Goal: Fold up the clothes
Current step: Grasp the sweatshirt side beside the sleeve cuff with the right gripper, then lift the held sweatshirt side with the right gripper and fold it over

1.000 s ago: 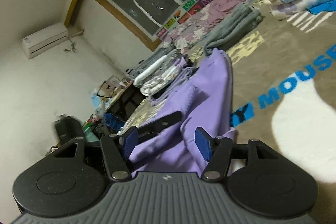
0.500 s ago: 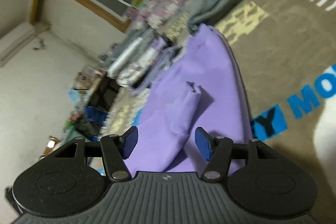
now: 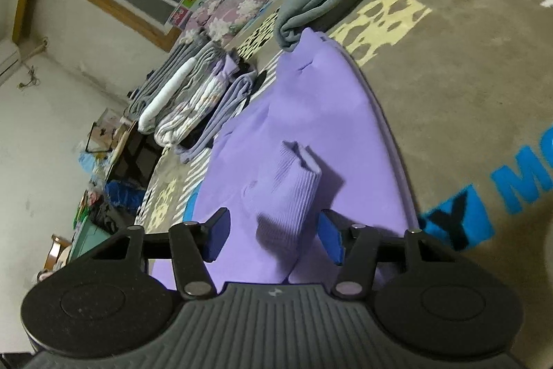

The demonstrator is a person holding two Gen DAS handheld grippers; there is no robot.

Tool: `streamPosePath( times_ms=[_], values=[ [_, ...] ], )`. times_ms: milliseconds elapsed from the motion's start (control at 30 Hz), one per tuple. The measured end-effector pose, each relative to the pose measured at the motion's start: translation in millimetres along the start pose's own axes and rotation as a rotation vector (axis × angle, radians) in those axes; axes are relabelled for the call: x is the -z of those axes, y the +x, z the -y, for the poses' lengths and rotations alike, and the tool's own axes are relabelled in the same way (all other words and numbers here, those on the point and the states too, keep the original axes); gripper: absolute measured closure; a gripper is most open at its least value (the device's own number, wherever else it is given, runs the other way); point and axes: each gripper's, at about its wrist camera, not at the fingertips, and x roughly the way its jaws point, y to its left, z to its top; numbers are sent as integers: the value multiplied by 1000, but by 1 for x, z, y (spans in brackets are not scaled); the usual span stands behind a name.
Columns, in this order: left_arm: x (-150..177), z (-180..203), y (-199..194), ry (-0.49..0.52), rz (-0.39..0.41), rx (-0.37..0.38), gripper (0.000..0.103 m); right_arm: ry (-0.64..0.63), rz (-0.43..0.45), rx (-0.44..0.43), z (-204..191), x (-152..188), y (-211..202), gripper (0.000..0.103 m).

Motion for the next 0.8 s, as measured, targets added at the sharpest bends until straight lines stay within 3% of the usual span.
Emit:
streamPosePath(
  times_ms=[67, 100, 133, 300, 500, 533, 633, 667, 800],
  values=[
    [4, 0, 6, 25, -46, 11, 32, -35, 5, 7, -4, 0, 4, 67],
    [7, 3, 7, 52, -63, 16, 32, -53, 7, 10, -7, 0, 6, 87],
    [10, 7, 8, 80, -71, 18, 32, -71, 9, 14, -9, 0, 8, 91],
    [22, 25, 12, 188, -115, 55, 32, -150, 76, -43, -36, -7, -5, 95],
    [37, 48, 21, 298, -128, 23, 32, -191, 130, -121, -69, -33, -27, 96],
    [40, 53, 22, 329, -124, 6, 35, -193, 134, -129, -72, -36, -31, 96],
    [48, 68, 25, 422, -120, -36, 64, -204, 151, -150, -80, -46, -42, 96],
    [50, 71, 26, 437, -123, -33, 68, -212, 158, -155, -82, -48, -46, 96],
    [54, 90, 24, 499, -86, -32, 70, -228, 193, -169, -85, -58, -65, 97]
  ],
)
